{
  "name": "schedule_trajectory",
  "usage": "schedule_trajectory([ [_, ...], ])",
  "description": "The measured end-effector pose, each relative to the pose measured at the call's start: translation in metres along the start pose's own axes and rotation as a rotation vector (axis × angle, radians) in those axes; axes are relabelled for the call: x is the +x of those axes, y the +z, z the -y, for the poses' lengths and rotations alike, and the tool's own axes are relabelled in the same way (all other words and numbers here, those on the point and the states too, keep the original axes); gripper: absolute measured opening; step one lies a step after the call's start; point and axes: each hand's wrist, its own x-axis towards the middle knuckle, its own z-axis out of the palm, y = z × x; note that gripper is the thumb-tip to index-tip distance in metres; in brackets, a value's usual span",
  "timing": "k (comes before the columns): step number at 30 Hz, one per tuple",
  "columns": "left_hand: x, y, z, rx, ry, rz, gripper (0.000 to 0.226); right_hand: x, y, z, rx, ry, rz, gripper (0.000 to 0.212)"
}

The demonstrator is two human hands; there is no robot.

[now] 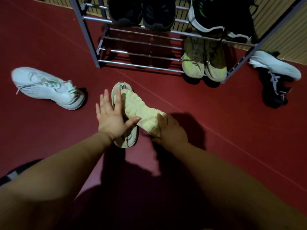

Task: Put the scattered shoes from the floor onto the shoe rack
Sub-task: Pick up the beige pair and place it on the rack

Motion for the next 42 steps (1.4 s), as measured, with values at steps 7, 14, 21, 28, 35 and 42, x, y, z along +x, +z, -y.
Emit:
schedule_trajectory([
  [7,0.013,0.01,0.024,-0.376,-0.452,-0.015,0.076,-0.007,-0.024,-0.015,0.39,-0.051,0.11,0.055],
  [14,0.01,0.01,0.016,-0.256,-0.387,0.071,0.079,-0.013,-0.005,-0.035,0.688,0.286,0.037,0.049],
  [21,-0.018,0.019,-0.013,-0.034,-0.254,0.328,0.125,-0.018,0.012,-0.018,0.329,0.233,-0.115,0.085],
  [28,-0.03,0.034,-0.008,0.028,-0.296,0.349,0.122,-0.006,0.02,0.003,0.193,0.278,0.001,0.102],
  [35,-0.02,0.03,0.022,0.074,-0.168,0.225,0.113,0.029,0.015,0.024,0.272,0.29,-0.111,0.088],
  [42,-0.017,0.028,0.03,0.051,-0.158,0.221,0.104,0.027,0.014,0.026,0.21,0.302,-0.021,0.106],
])
